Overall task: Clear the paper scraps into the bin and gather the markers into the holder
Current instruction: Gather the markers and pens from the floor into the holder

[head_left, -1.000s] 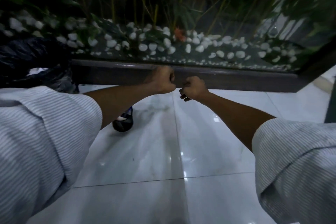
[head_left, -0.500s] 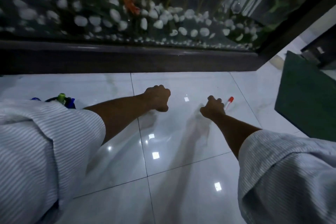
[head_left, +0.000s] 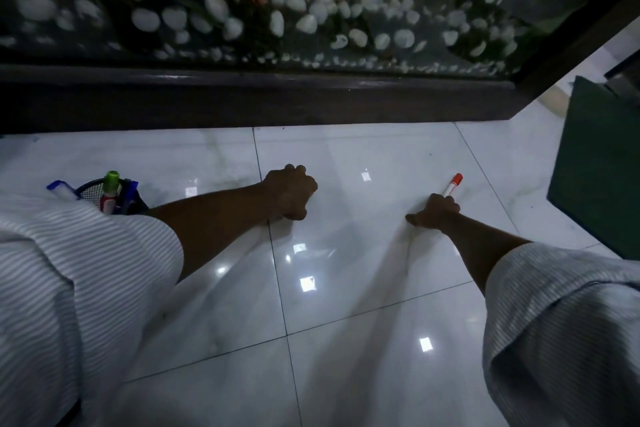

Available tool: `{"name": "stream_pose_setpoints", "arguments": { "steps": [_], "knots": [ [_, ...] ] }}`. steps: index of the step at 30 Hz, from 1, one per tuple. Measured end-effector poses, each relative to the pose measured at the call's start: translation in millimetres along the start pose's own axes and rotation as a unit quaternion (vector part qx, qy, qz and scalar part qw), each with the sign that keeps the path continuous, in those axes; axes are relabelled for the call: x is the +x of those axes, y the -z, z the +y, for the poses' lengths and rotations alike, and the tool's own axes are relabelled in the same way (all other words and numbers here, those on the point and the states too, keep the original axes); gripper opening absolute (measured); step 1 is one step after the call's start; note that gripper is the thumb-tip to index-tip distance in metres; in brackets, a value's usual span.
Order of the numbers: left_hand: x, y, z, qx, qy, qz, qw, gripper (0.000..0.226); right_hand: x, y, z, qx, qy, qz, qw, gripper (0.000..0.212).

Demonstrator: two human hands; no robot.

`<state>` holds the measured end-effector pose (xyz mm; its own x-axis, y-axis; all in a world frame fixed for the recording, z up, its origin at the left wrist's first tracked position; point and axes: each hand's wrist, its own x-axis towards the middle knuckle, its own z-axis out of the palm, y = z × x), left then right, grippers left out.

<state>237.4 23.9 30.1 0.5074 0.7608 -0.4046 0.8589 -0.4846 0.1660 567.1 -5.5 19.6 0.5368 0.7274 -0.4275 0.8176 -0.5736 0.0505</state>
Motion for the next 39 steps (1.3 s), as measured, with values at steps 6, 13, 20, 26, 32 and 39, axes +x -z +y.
{"name": "stream_pose_setpoints", "arguments": {
  "steps": [6,13,20,26,32,39],
  "knots": [
    [-2,-6,-6,0.022,-0.007,-0.002,1.0,0.06,-3,-4,-2,0.066,0.007,0.055,0.996,0.072],
    [-3,-23,-15,0.021,-0.025,0.031,0.999,0.057,-25,-13,-31,0.117,0.031,0.109,0.987,0.045],
    [-4,-22,-26,-0.006,-0.028,0.055,0.998,0.054,-27,-15,-54,0.134,0.099,0.087,0.982,0.038],
    [-27,10,-40,-0.035,0.046,0.107,0.993,0.047,-53,-8,-106,0.215,0.168,0.027,0.962,0.028],
    [-73,68,-76,-0.38,0.21,0.287,0.854,0.049,-134,9,-206,0.328,0.335,-0.051,0.882,0.023],
    [-169,103,-131,-0.348,0.283,0.319,0.835,0.022,-216,10,-291,0.309,0.477,-0.114,0.815,0.028]
  ]
}}
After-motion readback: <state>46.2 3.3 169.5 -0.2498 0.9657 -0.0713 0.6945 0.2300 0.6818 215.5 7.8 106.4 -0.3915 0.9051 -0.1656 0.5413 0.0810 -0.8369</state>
